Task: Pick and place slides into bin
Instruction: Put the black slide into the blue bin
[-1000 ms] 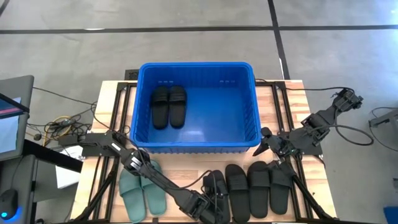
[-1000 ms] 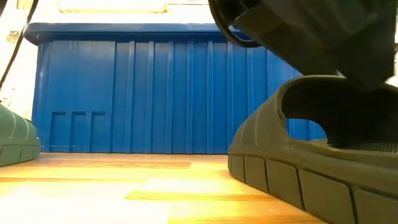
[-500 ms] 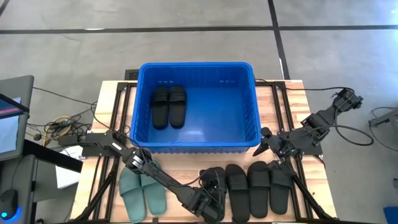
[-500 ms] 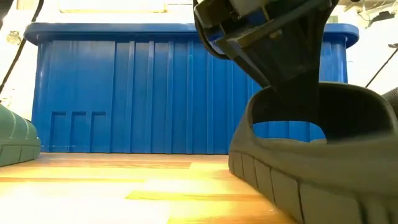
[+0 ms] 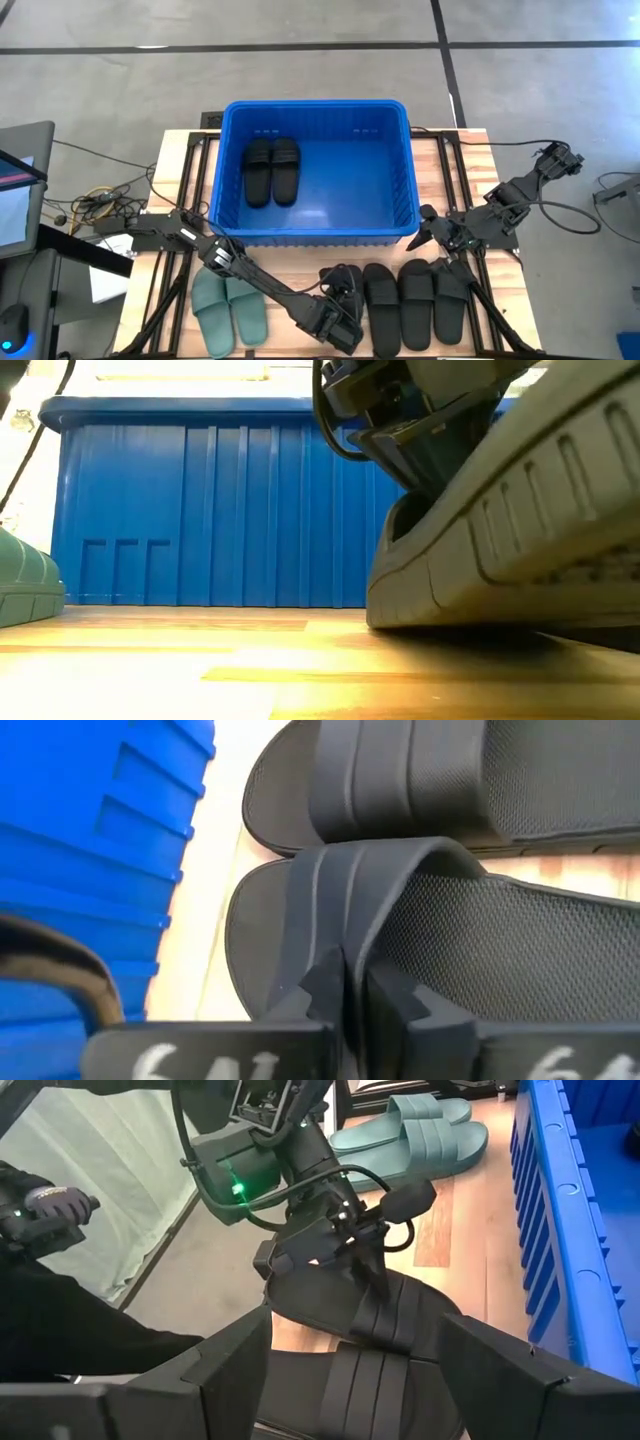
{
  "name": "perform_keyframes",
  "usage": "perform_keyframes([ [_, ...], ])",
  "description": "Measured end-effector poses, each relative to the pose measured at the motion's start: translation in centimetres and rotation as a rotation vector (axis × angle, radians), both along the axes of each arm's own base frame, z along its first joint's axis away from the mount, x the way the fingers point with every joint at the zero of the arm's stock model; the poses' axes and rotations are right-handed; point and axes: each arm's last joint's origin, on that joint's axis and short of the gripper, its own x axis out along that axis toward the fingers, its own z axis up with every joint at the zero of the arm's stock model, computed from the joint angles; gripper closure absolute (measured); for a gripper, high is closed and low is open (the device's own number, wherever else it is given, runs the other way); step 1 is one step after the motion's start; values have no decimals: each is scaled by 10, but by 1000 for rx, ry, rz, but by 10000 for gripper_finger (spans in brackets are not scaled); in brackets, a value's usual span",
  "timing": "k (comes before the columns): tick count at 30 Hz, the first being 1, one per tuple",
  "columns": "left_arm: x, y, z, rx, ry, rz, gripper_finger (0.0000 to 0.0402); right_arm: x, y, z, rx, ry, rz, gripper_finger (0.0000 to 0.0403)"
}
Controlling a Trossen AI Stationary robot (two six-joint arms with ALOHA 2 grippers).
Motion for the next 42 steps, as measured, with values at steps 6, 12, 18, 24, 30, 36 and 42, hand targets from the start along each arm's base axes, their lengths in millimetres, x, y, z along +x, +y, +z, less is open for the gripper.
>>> perform_keyframes([
  [6,-9,-4,21,-25,-51,35,399,0,0,0,0,0,0,137],
  [12,-27,-7,48,-12,-64,57,400,0,0,0,0,0,0,137],
  [18,-42,-10,82,-43,-110,38,401,0,0,0,-7,-3,4,137],
  [24,-53,-4,122,-77,-215,44,401,0,0,0,-20,-11,13,137],
  [30,-61,7,164,-3,-380,55,401,0,0,0,-28,-15,18,137],
  [36,-74,36,202,215,-436,92,401,1,0,1,-24,-23,17,137],
  [42,-89,97,233,387,-294,128,401,9,-3,13,9,-167,-7,137],
])
